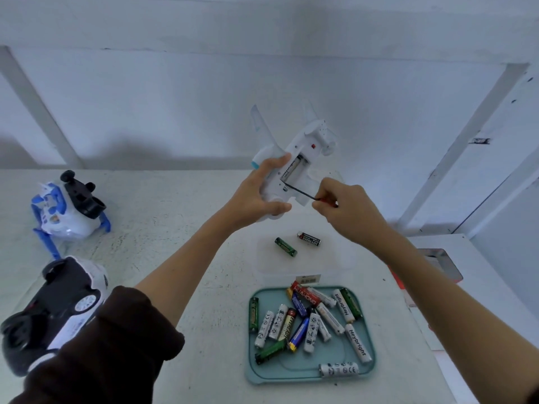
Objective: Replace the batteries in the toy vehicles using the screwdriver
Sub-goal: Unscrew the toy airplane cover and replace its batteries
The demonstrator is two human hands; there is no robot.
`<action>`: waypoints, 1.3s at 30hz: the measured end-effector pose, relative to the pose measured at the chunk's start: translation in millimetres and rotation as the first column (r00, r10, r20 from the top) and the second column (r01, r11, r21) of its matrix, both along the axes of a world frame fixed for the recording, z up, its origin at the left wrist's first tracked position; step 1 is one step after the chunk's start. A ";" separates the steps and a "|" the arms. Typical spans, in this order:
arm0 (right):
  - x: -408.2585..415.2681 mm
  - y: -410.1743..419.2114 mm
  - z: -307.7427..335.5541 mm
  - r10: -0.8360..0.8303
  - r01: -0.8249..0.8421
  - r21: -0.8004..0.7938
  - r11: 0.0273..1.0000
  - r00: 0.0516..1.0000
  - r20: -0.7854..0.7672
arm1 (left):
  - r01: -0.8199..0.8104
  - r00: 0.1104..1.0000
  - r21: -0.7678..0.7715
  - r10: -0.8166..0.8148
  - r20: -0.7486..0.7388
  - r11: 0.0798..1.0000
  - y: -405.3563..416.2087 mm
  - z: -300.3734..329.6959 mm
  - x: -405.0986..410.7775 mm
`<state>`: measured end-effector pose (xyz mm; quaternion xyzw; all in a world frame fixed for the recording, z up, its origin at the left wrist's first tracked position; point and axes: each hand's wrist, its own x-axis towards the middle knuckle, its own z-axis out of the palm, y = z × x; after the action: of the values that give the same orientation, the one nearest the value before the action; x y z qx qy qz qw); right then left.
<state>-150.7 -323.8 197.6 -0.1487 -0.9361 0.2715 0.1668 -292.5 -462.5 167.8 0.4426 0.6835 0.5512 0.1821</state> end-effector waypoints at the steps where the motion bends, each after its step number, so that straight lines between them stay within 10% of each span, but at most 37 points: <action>1: -1.6 -3.9 -0.8 -0.020 0.020 0.015 1.000 1.000 0.003 | -0.014 1.000 0.006 0.014 -0.008 1.000 0.4 -1.4 1.3; 15: -2.8 -33.8 -22.4 -0.029 0.046 0.129 0.991 0.992 -0.126 | -0.183 0.980 0.124 0.171 0.104 0.975 2.9 -4.3 8.4; 39: 0.7 7.8 13.4 -0.245 0.272 0.207 0.940 0.958 -0.147 | 0.080 0.997 -0.116 -0.077 0.024 0.990 -3.5 9.5 -19.9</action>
<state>-150.0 -316.0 211.0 -0.2342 -0.9215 0.1476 0.2724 -312.4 -466.0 177.3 0.4523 0.6948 0.5069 0.2361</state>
